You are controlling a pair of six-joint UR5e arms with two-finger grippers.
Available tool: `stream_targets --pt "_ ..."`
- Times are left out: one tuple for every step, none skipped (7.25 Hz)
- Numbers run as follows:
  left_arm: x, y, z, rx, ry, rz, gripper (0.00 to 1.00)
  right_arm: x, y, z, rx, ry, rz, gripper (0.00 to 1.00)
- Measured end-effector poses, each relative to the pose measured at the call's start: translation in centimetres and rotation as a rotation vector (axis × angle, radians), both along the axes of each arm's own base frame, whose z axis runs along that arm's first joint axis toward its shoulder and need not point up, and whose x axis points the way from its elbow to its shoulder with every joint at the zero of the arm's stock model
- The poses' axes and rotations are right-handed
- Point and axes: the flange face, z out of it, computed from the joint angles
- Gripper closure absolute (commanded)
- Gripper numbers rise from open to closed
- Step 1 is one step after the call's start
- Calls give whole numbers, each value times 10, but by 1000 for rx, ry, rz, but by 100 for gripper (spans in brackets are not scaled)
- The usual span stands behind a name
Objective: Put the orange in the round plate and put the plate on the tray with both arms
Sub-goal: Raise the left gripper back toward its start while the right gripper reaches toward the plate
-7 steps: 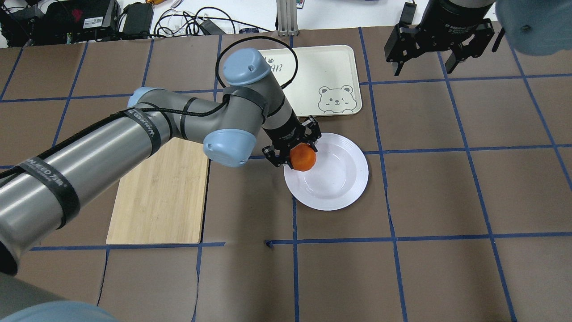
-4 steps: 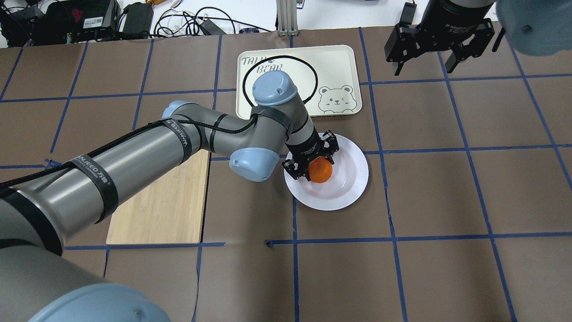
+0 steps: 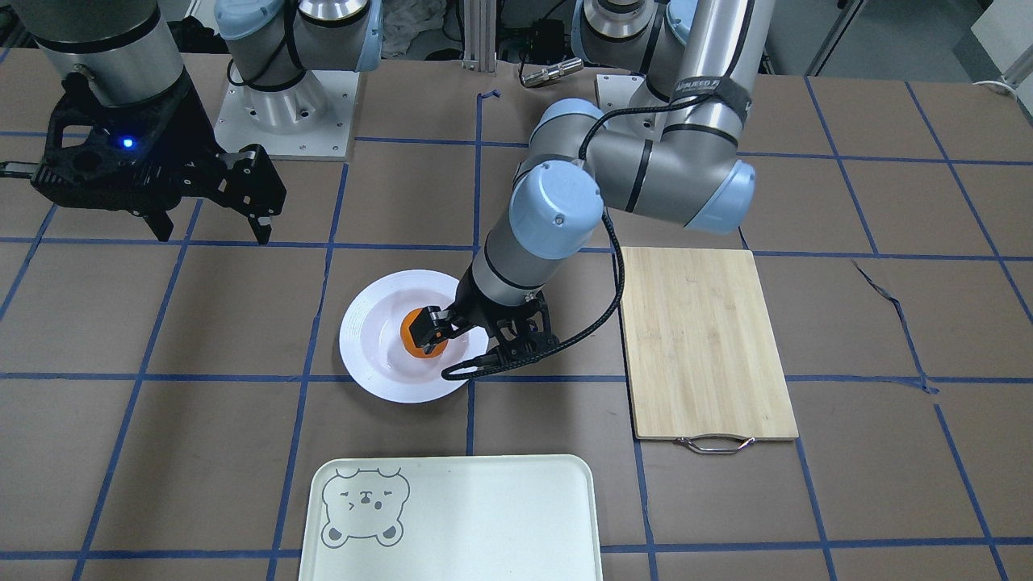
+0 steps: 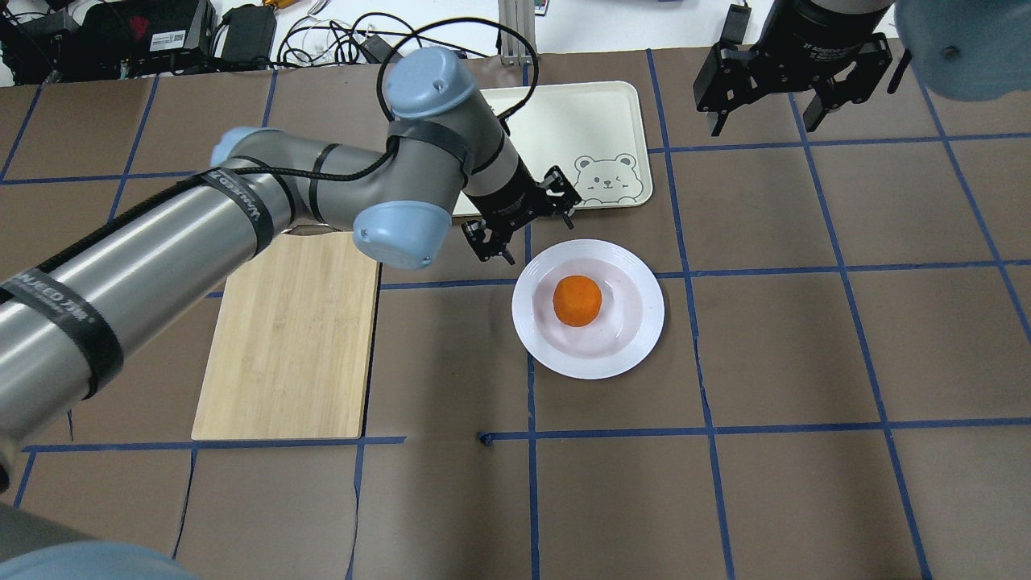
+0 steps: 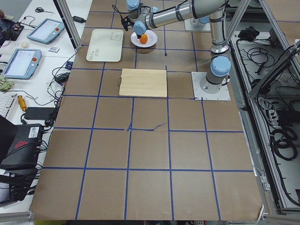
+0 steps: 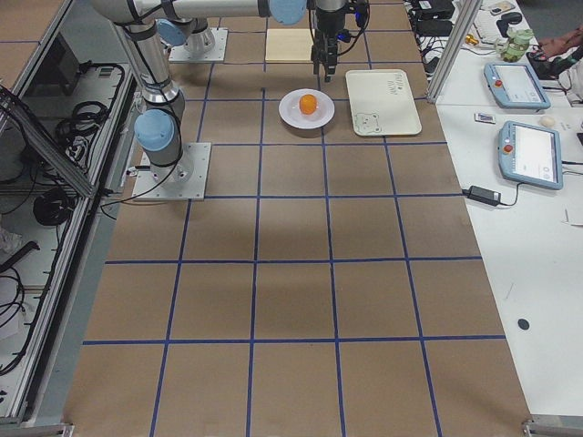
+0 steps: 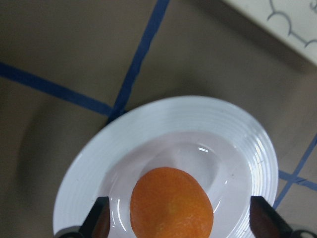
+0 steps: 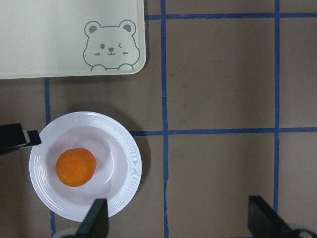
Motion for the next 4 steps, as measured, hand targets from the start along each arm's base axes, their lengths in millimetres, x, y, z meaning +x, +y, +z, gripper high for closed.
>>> stream_targets --pt "17 1 44 2 -32 -40 0 0 0 0 0 0 0 0" --pt "38 6 86 12 -59 -81 0 0 0 0 0 0 0 0" --pt "67 12 126 20 -70 -121 0 0 0 0 1 0 -1 0" --pt "99 21 162 19 -75 -172 0 -1 -1 -1 3 0 -1 0"
